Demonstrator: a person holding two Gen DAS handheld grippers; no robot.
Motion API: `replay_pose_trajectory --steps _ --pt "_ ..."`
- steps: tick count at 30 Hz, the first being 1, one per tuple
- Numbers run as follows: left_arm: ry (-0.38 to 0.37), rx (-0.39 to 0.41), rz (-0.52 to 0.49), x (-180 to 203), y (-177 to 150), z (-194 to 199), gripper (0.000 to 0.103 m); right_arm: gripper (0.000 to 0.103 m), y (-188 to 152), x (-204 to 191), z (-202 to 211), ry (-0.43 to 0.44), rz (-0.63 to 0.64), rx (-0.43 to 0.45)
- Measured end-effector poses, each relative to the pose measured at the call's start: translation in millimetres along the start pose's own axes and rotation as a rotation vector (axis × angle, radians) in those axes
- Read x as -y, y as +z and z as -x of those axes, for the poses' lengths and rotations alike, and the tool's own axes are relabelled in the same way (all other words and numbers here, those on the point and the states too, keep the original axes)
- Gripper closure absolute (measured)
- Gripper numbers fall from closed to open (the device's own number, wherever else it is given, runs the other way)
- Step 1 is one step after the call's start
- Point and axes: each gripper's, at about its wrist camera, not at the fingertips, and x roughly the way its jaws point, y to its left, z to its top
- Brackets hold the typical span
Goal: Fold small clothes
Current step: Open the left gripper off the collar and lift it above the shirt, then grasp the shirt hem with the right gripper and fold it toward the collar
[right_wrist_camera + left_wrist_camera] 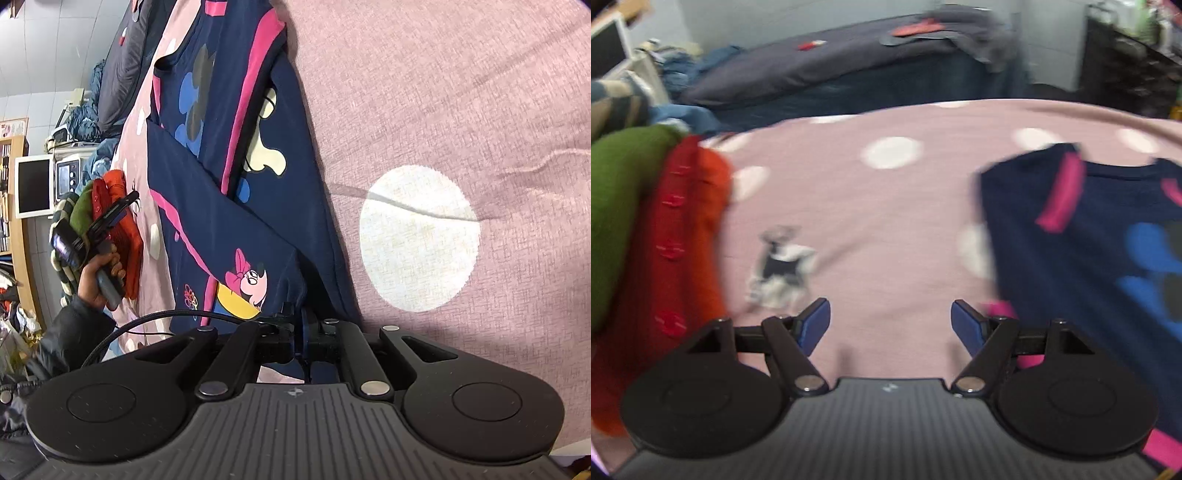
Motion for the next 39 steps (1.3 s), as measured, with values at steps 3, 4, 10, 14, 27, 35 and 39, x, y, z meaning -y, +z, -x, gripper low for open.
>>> replay_pose_trajectory --steps 3,4,10,14,27,35,39 --pt "-0.092 -0.02 0.003 22 -8 14 0.029 0.089 -2 -2 3 -0.01 0.017 0.007" --pt "-0.135 -0.022 0.012 32 -11 20 0.028 0.089 -2 -3 4 -0.016 0.025 0.011" --pt "-0.252 -0.063 -0.036 87 -34 43 0.028 0.079 -7 -8 22 -0.146 0.082 0.065" --pt "-0.353 -0.112 -0.067 112 -50 61 0.028 0.025 -19 -20 44 -0.193 0.154 0.071" --pt "-0.277 -0.25 -0.169 151 -66 69 0.027 0.065 -52 -133 -60 -0.396 0.888 -0.076" --pt "-0.296 -0.264 -0.133 148 -69 79 0.024 0.063 -63 -94 -53 -0.304 0.846 -0.415" --pt "-0.333 -0.275 -0.119 152 -74 83 0.024 0.062 -73 -63 -39 -0.427 0.885 -0.584"
